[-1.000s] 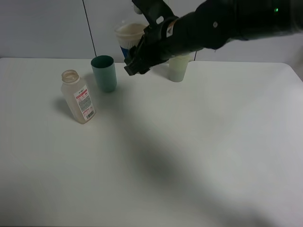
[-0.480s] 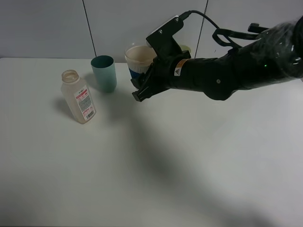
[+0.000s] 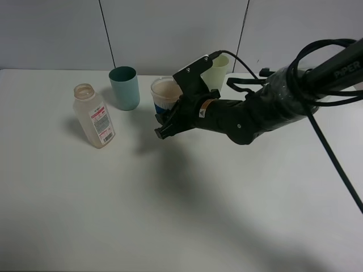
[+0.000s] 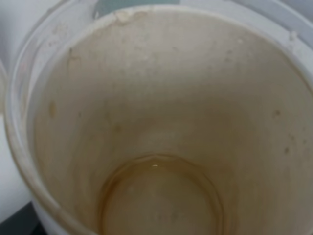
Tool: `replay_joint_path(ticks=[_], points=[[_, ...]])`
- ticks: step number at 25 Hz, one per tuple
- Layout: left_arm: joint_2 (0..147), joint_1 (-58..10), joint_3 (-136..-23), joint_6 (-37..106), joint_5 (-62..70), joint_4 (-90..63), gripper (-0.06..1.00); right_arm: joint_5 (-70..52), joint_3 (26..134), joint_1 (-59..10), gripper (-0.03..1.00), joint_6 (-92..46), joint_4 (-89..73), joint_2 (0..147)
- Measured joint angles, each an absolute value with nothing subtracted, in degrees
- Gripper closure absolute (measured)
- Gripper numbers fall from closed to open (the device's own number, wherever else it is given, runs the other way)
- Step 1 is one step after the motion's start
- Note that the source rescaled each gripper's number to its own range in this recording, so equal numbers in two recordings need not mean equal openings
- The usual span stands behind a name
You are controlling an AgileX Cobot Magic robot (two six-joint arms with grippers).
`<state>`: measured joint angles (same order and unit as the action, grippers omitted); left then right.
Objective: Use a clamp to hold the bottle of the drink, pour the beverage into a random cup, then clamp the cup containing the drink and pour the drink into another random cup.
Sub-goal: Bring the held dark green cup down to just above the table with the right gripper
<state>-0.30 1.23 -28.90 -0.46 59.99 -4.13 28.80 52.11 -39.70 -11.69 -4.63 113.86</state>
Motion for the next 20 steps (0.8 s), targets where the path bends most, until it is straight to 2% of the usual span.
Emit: replay_joint_path(ticks=[20], points=[[-0.3,1.2,-28.9,-0.5,60.0,-4.1,-0.06,46.1,52.0,-39.7,0.91,-10.1,-4.0,126.8]])
